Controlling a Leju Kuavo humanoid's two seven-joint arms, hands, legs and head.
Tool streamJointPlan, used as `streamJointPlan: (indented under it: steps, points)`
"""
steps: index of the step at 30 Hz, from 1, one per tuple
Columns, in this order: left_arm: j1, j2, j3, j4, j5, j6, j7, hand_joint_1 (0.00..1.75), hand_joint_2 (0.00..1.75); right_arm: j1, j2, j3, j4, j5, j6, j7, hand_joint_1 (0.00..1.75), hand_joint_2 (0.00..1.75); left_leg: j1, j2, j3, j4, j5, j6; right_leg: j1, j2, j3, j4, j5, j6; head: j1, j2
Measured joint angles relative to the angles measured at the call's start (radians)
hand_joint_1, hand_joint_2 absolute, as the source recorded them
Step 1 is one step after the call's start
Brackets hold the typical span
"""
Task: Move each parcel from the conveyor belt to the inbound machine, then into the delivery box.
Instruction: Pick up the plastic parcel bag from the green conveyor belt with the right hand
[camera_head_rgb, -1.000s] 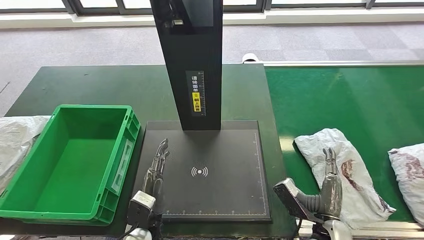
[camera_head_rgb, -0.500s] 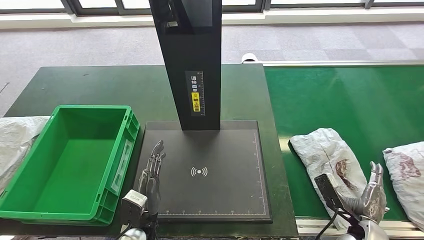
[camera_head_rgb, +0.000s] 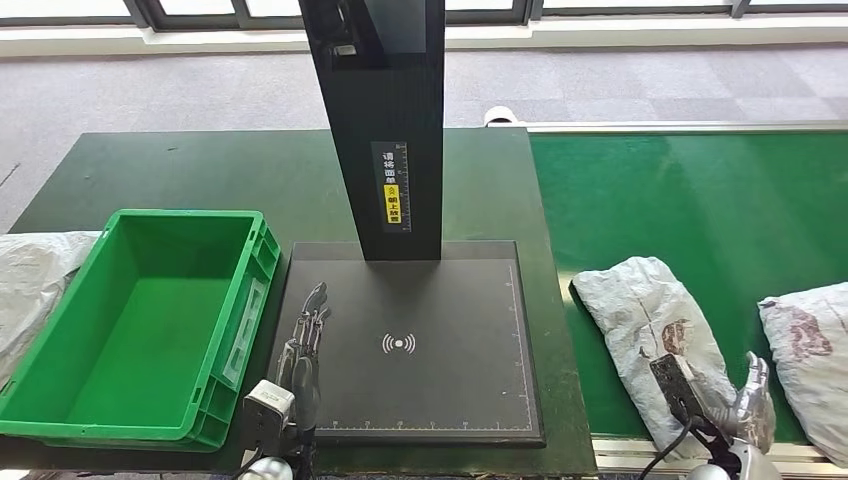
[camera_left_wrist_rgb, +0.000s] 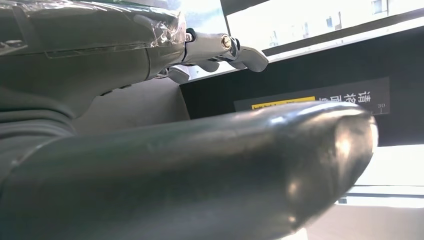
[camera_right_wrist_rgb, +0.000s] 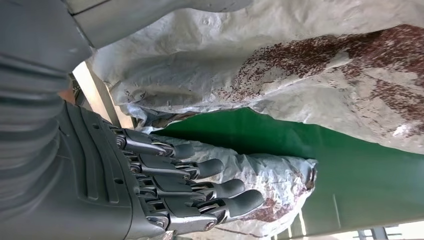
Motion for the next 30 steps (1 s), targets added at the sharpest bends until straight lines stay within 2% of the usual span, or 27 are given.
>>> streamJointPlan:
  steps: [4,10,19,23,30]
  points:
    - [-0.001,0.0,0.0,0.005,-0.002,-0.001,0.001,0.0,0.0,-0.031,-0.006,-0.006,0.073,0.018,0.02,0.026,0.0,1.75,0.0,0.0,0.0,0.0,0.0,0.0,0.0,0.0,0.0,0.0,0.0,0.0,0.0,0.0]
    - [-0.004,-0.001,0.0,0.016,-0.007,-0.002,0.006,0.0,0.0,-0.085,0.001,-0.011,0.25,0.027,0.019,-0.006,0.0,1.75,0.0,0.002,0.001,0.0,0.0,0.0,0.0,0.002,0.001,0.0,0.0,0.0,0.0,0.0]
    - [-0.005,-0.001,0.0,0.022,-0.008,-0.002,0.006,0.0,0.0,-0.115,0.003,-0.012,0.319,0.028,0.017,-0.008,0.0,1.75,0.001,0.009,0.0,0.001,-0.005,0.003,0.001,0.007,0.008,-0.001,-0.001,0.004,0.0,0.0]
    - [-0.006,-0.001,0.0,0.023,-0.008,-0.002,0.006,0.0,0.0,-0.12,0.006,-0.013,0.33,0.027,0.02,-0.02,1.75,1.75,0.001,0.009,0.0,0.003,-0.005,0.005,0.001,0.007,0.01,-0.002,0.0,0.006,0.0,0.0]
    - [-0.005,-0.001,0.0,0.023,-0.008,0.003,0.008,0.0,0.0,-0.123,0.022,-0.02,0.333,-0.056,0.063,-0.12,1.75,1.75,0.003,0.02,0.001,0.004,-0.007,0.008,0.001,0.019,0.011,-0.006,0.004,0.012,0.0,0.0]
